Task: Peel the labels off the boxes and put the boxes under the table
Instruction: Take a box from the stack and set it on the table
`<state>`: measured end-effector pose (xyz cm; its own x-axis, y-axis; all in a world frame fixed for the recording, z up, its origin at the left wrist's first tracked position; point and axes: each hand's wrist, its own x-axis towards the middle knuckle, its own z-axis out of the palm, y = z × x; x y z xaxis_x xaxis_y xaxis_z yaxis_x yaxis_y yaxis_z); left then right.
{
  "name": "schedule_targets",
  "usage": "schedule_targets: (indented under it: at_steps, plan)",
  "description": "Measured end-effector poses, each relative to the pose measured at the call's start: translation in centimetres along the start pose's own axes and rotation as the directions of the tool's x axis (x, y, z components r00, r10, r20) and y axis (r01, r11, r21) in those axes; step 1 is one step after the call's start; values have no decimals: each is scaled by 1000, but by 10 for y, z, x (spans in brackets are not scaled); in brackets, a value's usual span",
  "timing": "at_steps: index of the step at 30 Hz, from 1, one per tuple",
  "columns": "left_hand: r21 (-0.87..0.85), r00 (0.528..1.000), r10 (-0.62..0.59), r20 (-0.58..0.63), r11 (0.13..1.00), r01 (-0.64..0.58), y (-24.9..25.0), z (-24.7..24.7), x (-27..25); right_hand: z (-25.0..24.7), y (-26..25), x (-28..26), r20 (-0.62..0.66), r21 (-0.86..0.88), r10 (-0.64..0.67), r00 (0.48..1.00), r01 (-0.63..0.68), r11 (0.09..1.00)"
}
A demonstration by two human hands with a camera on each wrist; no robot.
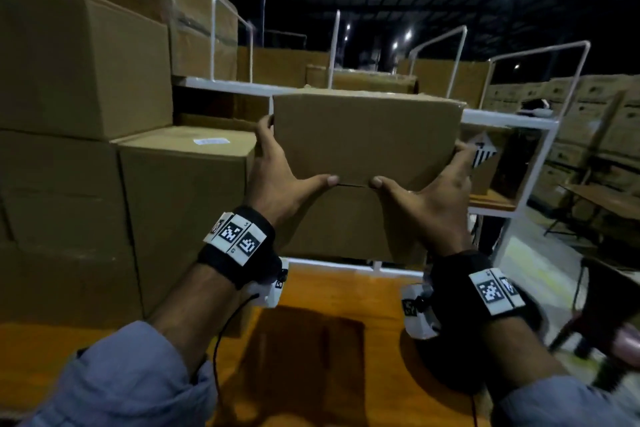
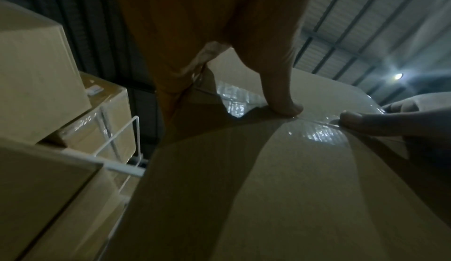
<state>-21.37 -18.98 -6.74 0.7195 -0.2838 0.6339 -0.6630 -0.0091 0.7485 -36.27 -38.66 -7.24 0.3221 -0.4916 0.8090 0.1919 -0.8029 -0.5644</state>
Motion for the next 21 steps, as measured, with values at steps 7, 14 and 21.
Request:
schedule_targets:
  at_steps: [7,14,21]
  plan:
    - [52,981,-189,51,981,186,-50,34,-66,-5,60,-58,123,-48,144,982,-139,989]
    - [87,941,-332,70,941,326,-109,46,-105,8,90,-107,227,-93,308,924,-295,951]
    - [101,948,-315,44,945,310,-151,69,-142,19,119,-145,283,-199,405,870,-359,912]
